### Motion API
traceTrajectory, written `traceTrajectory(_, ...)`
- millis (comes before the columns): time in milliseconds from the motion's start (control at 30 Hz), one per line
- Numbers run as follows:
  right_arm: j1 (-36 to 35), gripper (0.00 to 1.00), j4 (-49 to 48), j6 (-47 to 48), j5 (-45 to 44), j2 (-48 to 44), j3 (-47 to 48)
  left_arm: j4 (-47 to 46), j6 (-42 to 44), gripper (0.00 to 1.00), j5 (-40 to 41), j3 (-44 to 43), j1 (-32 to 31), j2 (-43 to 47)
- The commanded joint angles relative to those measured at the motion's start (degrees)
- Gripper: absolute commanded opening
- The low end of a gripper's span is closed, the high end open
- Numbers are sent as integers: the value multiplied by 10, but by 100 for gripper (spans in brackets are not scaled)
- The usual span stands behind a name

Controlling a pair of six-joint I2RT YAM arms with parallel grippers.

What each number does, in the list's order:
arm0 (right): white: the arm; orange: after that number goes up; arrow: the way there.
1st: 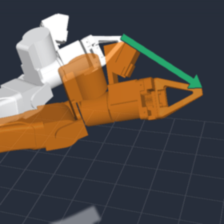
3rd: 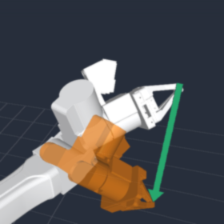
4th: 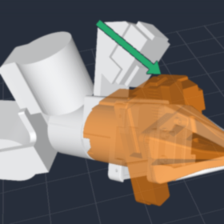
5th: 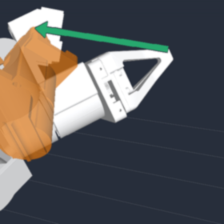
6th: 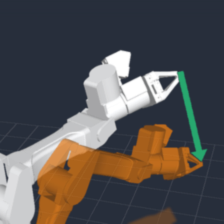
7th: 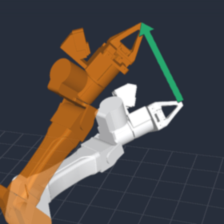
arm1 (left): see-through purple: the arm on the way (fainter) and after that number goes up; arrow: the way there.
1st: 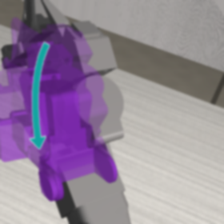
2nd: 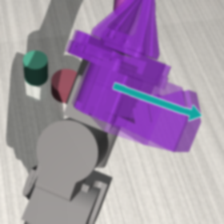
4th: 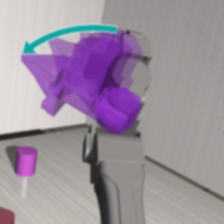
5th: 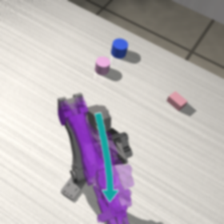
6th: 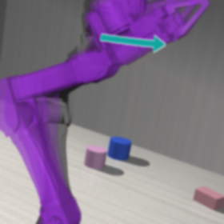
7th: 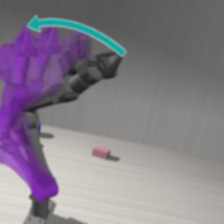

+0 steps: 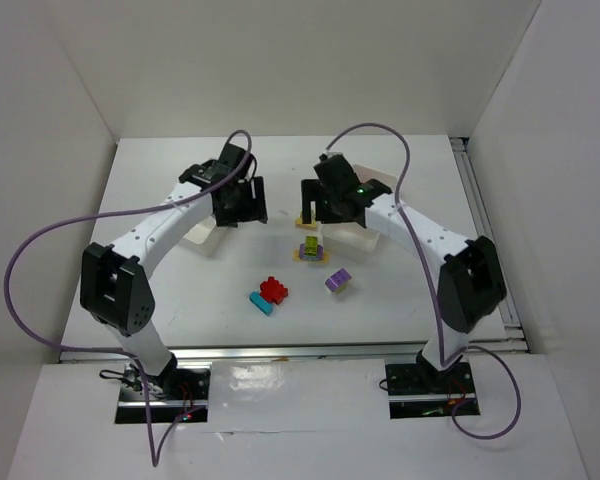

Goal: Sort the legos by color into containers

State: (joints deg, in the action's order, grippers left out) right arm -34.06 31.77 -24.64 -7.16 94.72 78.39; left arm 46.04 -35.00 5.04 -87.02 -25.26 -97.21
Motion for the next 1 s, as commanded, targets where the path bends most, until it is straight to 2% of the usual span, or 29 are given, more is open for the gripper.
traceTrajectory(0,-8,84,5,0,-62,65,104,40,-46,82,40,-17,27,4)
traceTrajectory(133,-14,84,15,8,-87,150,187,41,-74,82,64,-4,42,27)
traceTrajectory(300,-14,84,63,2,-99,265,304,35,-60,83,69,-27,42,33)
traceTrajectory(633,-8,84,80,-33,-82,332,333,30,-30,83,58,-46,52,27)
traceTrajectory(767,-3,80,75,-38,-66,337,322,30,-24,83,53,-46,52,21)
traceTrajectory(967,-3,68,75,-44,-55,343,322,25,-24,83,52,-46,57,16)
